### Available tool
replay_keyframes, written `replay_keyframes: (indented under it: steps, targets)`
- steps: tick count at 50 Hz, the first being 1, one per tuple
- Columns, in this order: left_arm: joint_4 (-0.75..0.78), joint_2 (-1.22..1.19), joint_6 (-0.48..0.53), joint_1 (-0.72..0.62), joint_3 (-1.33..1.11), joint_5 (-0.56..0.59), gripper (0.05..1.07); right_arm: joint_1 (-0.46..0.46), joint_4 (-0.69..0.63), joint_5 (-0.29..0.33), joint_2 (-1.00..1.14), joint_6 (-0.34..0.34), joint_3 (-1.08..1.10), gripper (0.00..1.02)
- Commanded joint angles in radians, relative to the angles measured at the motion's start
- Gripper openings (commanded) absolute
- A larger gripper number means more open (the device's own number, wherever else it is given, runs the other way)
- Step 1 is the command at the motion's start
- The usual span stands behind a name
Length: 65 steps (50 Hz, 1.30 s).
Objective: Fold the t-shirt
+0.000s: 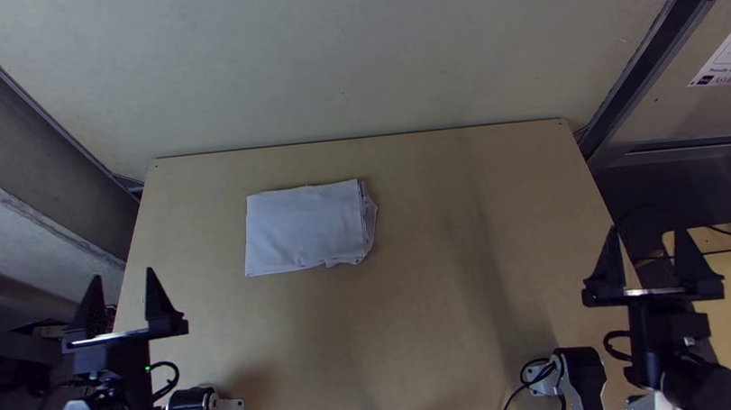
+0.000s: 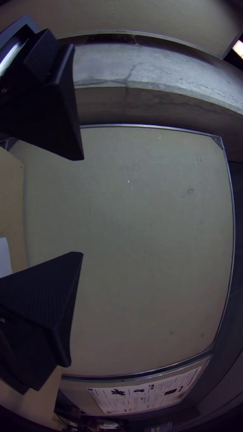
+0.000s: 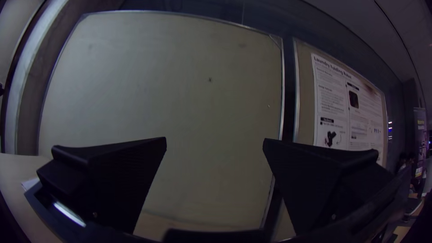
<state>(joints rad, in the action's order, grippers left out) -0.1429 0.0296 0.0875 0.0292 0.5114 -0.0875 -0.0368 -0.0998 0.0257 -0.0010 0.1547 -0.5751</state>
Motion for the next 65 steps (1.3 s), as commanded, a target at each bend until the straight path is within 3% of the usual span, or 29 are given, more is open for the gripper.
replay_keyframes:
  steps: [1, 14, 27, 34, 36, 39, 44, 65]
  targets:
    - [0.016, -0.033, 0.011, 0.006, -0.090, -0.006, 1.03, -0.015, 0.040, -0.010, -0.007, -0.021, 0.077, 0.98]
    - [0.112, -0.033, 0.021, 0.001, -0.280, -0.004, 1.03, -0.008, 0.242, -0.010, -0.008, -0.038, 0.370, 0.98]
    - [0.065, -0.034, 0.015, 0.006, -0.427, -0.008, 1.03, 0.008, 0.216, -0.013, -0.008, -0.023, 0.534, 0.98]
    - [-0.012, -0.031, 0.034, 0.008, -0.458, -0.008, 1.03, -0.005, 0.100, -0.015, -0.008, 0.039, 0.554, 0.98]
    - [-0.020, -0.031, 0.014, 0.023, -0.456, -0.009, 1.03, -0.006, 0.068, -0.041, -0.007, 0.039, 0.546, 0.98]
    - [-0.020, -0.031, 0.012, 0.071, -0.456, -0.008, 1.03, -0.021, 0.060, -0.073, -0.002, 0.039, 0.544, 0.98]
    - [-0.020, -0.031, 0.014, 0.113, -0.456, -0.003, 1.03, -0.072, 0.074, -0.064, -0.002, 0.034, 0.551, 0.98]
    - [-0.021, -0.031, 0.012, 0.115, -0.456, 0.006, 1.03, -0.072, 0.074, -0.064, -0.002, 0.034, 0.552, 0.98]
